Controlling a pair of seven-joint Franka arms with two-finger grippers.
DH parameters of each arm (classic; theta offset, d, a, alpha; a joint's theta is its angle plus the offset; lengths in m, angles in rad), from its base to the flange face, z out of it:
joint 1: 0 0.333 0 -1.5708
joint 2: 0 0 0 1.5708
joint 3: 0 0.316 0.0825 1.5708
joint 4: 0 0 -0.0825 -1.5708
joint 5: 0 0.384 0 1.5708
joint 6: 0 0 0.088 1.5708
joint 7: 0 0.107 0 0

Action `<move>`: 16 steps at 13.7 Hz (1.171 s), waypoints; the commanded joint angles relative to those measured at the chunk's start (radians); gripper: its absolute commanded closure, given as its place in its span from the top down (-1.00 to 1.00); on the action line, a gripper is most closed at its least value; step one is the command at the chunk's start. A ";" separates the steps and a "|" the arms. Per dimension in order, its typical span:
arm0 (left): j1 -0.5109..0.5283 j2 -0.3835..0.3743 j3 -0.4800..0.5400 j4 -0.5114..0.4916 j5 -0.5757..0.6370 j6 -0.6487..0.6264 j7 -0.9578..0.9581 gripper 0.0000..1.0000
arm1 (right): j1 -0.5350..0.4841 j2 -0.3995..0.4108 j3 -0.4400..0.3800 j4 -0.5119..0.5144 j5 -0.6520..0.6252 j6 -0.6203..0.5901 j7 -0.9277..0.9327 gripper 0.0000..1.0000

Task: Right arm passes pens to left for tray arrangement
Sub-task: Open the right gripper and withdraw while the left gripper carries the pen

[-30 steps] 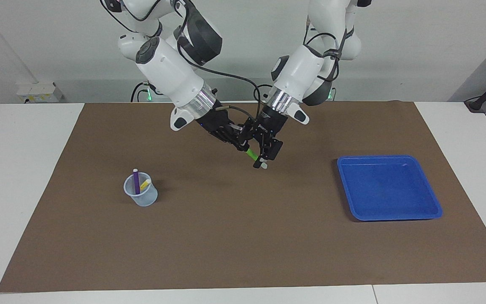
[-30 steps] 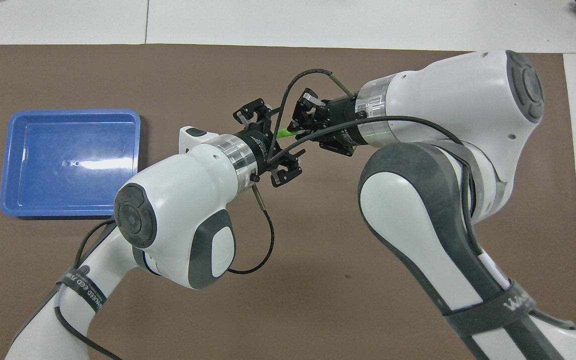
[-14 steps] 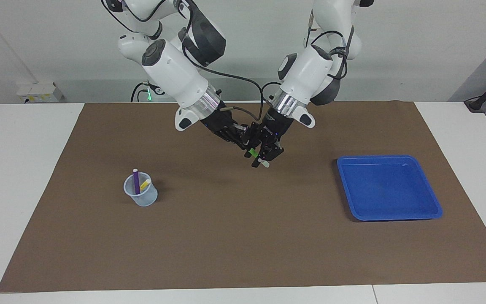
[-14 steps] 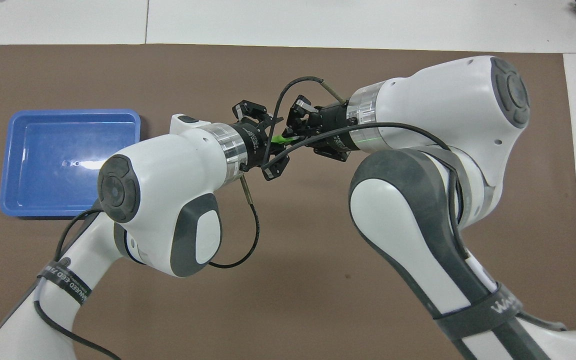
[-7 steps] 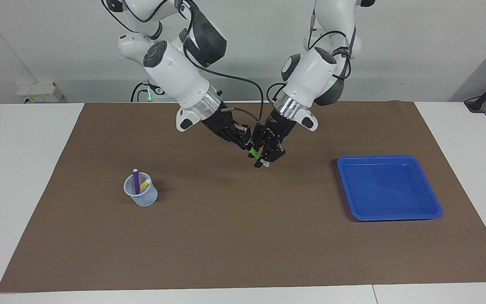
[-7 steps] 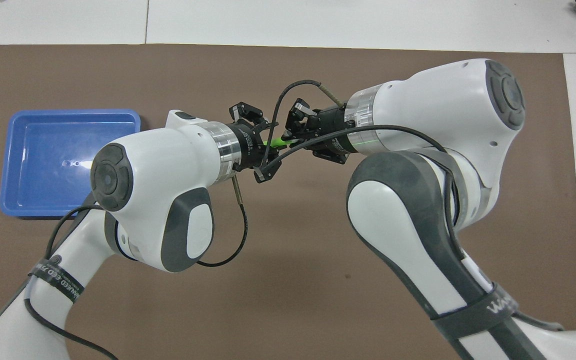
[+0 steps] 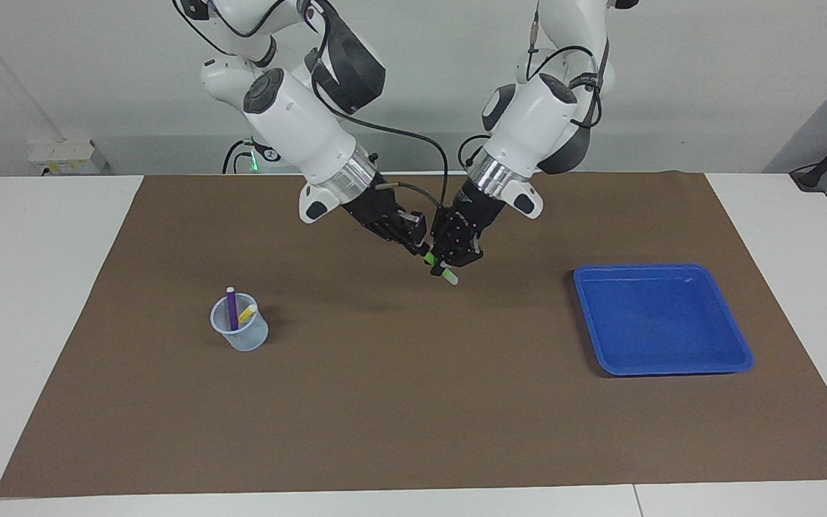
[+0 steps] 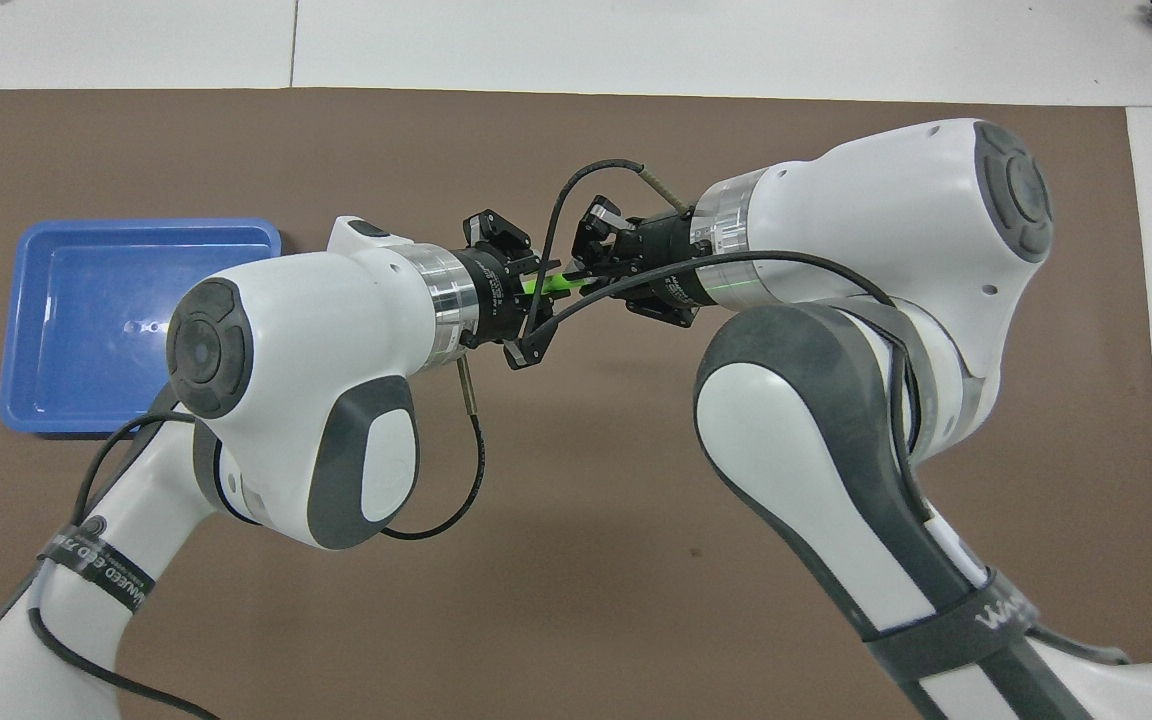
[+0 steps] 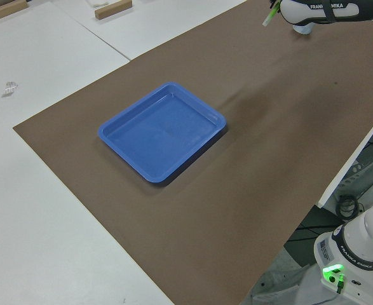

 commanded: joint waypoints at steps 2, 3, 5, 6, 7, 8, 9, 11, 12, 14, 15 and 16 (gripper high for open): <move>0.006 -0.011 0.006 -0.002 0.009 -0.013 0.015 -1.00 | -0.001 -0.027 0.000 -0.031 0.009 -0.009 0.010 -0.95; 0.006 -0.011 0.006 0.000 0.009 -0.010 0.015 -1.00 | -0.001 -0.027 0.000 -0.031 0.009 -0.009 0.010 -0.95; 0.006 -0.011 0.006 0.000 0.009 -0.015 0.038 -1.00 | 0.000 -0.027 -0.001 -0.031 0.007 -0.009 0.010 -0.94; 0.006 -0.011 0.006 0.001 0.009 -0.016 0.041 -1.00 | -0.001 -0.026 -0.001 -0.031 0.007 -0.009 0.008 -0.72; 0.006 -0.011 0.006 0.001 0.009 -0.015 0.041 -1.00 | -0.001 -0.026 -0.001 -0.031 0.006 -0.007 0.007 -0.46; 0.006 -0.011 0.006 0.003 0.009 -0.016 0.058 -1.00 | -0.004 -0.024 -0.003 -0.030 0.001 -0.004 0.007 0.27; 0.006 -0.011 0.006 0.007 0.009 -0.021 0.081 -1.00 | -0.010 -0.024 -0.003 -0.028 -0.011 -0.003 0.002 0.57; 0.006 -0.010 0.008 0.009 0.011 -0.025 0.096 -1.00 | -0.018 -0.027 -0.006 -0.024 -0.017 -0.017 0.002 1.00; 0.008 -0.011 0.008 0.012 0.018 -0.035 0.127 -1.00 | -0.036 -0.033 -0.008 -0.016 -0.019 -0.039 0.001 1.00; 0.035 -0.011 0.008 0.027 0.024 -0.090 0.189 -1.00 | -0.091 -0.058 -0.009 -0.007 -0.057 -0.124 -0.063 1.00; 0.045 -0.011 0.008 0.035 0.024 -0.119 0.240 -1.00 | -0.119 -0.073 -0.009 -0.005 -0.077 -0.165 -0.109 1.00; 0.058 -0.013 0.008 0.040 0.024 -0.154 0.289 -1.00 | -0.142 -0.095 -0.011 -0.005 -0.110 -0.211 -0.149 1.00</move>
